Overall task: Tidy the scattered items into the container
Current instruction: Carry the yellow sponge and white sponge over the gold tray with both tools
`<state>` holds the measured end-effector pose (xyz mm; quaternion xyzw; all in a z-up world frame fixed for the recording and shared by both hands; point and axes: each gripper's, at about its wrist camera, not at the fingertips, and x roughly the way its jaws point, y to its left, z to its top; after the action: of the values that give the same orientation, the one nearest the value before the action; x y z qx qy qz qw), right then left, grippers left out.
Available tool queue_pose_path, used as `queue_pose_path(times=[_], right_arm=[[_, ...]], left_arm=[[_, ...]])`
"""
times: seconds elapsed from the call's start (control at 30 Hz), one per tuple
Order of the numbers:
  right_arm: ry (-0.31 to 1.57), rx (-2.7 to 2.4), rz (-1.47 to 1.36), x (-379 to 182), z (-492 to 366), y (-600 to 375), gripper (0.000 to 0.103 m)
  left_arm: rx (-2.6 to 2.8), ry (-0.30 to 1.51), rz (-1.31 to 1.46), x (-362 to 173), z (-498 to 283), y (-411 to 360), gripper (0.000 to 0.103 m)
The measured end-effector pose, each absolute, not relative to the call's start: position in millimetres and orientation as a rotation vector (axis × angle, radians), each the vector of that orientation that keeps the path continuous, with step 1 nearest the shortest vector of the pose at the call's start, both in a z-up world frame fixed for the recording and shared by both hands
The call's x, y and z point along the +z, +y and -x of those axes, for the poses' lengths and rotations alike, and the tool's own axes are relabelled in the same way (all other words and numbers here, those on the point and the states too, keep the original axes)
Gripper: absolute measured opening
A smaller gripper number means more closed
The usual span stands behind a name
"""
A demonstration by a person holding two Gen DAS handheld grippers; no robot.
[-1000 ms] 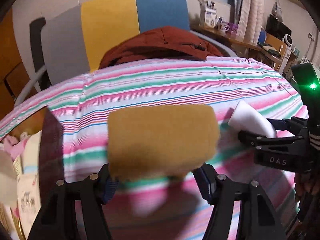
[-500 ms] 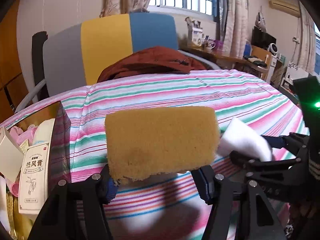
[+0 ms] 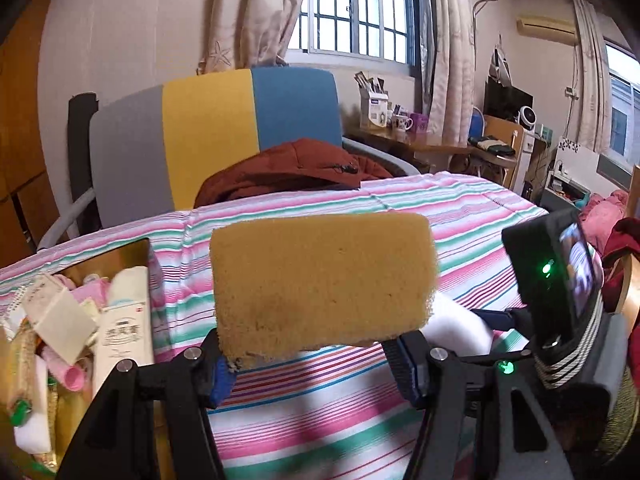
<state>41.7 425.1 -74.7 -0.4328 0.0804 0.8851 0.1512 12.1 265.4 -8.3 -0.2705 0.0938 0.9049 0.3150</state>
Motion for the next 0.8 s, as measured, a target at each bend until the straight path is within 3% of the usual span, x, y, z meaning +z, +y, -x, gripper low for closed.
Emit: queue_pose_path(times=[0.8], right_arm=[[0.321, 2.799, 1.197, -54, -15, 347, 0.074]], left_arm=[[2.663, 0.144, 0.74, 15, 15, 146, 0.064]])
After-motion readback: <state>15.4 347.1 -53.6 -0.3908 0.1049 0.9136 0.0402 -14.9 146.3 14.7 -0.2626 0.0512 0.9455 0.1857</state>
